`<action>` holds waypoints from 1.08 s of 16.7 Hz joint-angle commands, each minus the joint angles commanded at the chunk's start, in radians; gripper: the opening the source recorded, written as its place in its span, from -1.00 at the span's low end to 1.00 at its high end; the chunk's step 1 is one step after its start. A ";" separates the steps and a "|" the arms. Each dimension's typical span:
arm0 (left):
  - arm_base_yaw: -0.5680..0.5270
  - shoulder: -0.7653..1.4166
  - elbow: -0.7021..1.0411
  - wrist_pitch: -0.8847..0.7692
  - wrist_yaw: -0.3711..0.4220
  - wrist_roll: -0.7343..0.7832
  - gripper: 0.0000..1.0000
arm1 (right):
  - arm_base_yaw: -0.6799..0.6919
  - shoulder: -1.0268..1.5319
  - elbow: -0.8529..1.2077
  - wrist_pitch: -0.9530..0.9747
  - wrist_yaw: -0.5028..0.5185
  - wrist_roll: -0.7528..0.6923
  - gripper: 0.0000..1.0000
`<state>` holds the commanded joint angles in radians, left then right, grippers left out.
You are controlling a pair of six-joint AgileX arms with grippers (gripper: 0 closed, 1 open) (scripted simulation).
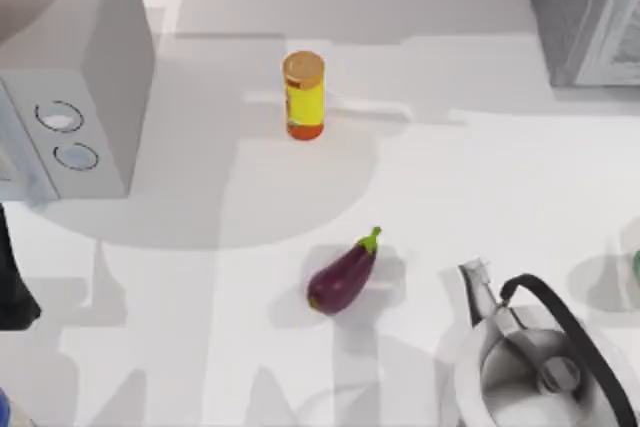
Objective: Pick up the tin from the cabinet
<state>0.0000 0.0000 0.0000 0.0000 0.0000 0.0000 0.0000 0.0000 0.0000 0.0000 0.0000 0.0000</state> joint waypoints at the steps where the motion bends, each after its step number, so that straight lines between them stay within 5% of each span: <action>1: 0.000 0.000 0.000 0.000 0.000 0.000 1.00 | 0.000 0.000 0.000 0.000 0.000 0.000 1.00; 8: 0.000 0.000 0.000 0.000 0.000 0.000 1.00 | 0.029 0.190 0.223 -0.054 0.028 0.004 1.00; 18: 0.000 0.000 0.000 0.000 0.000 0.000 1.00 | 0.122 0.889 1.141 -0.281 0.132 0.011 1.00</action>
<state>0.0000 0.0000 0.0000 0.0000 0.0000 0.0000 0.1225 0.8887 1.1406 -0.2814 0.1325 0.0108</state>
